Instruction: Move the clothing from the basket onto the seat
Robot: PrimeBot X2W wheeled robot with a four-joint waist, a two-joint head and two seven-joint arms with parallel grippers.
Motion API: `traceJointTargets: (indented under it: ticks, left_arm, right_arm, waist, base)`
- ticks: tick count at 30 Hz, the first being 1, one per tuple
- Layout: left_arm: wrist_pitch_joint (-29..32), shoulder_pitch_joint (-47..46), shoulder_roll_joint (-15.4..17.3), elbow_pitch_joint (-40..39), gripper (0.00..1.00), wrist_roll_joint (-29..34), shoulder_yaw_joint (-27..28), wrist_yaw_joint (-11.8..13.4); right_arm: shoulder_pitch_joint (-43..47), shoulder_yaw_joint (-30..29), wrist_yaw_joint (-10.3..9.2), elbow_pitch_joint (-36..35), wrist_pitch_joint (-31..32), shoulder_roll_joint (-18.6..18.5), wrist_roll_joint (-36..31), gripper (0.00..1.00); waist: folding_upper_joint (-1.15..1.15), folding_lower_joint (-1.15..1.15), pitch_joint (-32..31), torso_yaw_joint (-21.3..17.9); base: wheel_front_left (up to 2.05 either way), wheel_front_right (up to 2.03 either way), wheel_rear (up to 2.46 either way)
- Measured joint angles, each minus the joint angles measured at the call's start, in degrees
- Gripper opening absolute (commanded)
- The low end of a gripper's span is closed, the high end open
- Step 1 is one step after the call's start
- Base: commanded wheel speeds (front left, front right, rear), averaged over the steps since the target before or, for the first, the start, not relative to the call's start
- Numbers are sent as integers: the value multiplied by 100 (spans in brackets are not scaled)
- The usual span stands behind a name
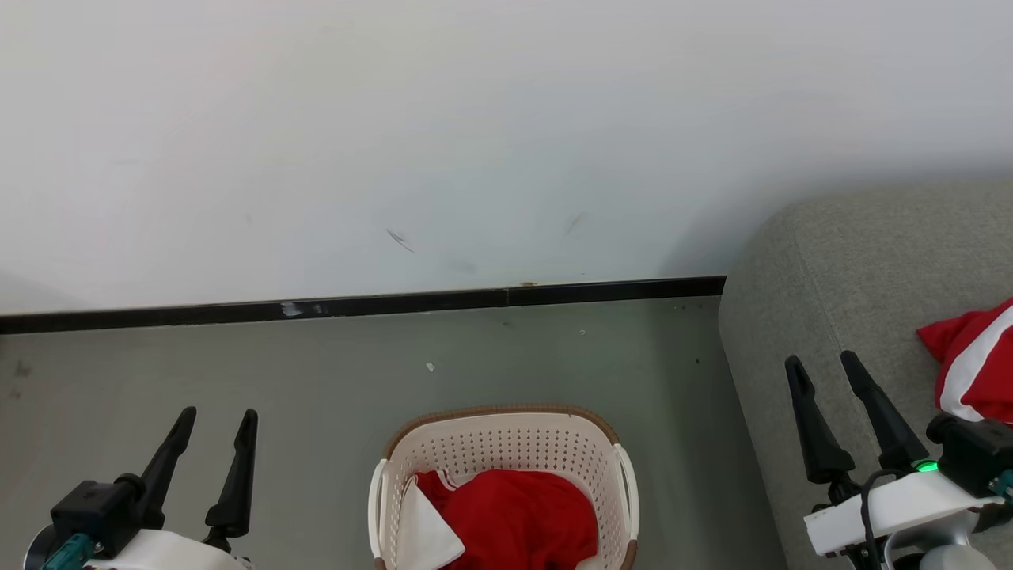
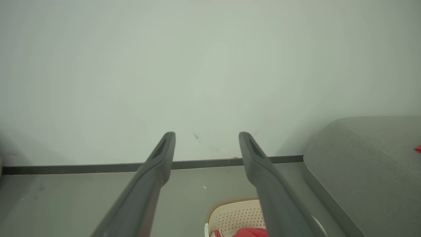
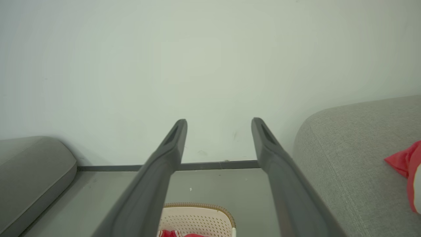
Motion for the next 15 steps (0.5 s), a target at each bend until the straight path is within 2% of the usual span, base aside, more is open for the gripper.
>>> traceJointTargets:
  ticks: [10,15]
  left_arm:
    - [0,0,-49,5,100,134,64,-64]
    - [0,-1,-66,30,100,170,58,-175]
  right_arm:
    - [3,-20,0,-8,0,25,-53,100]
    - [3,-26,0,-21,0,30,-160,100]
  waist:
    - [0,0,87,-7]
    - [0,0,153,-12]
  base:
    - [0,0,0]
    - [0,0,0]
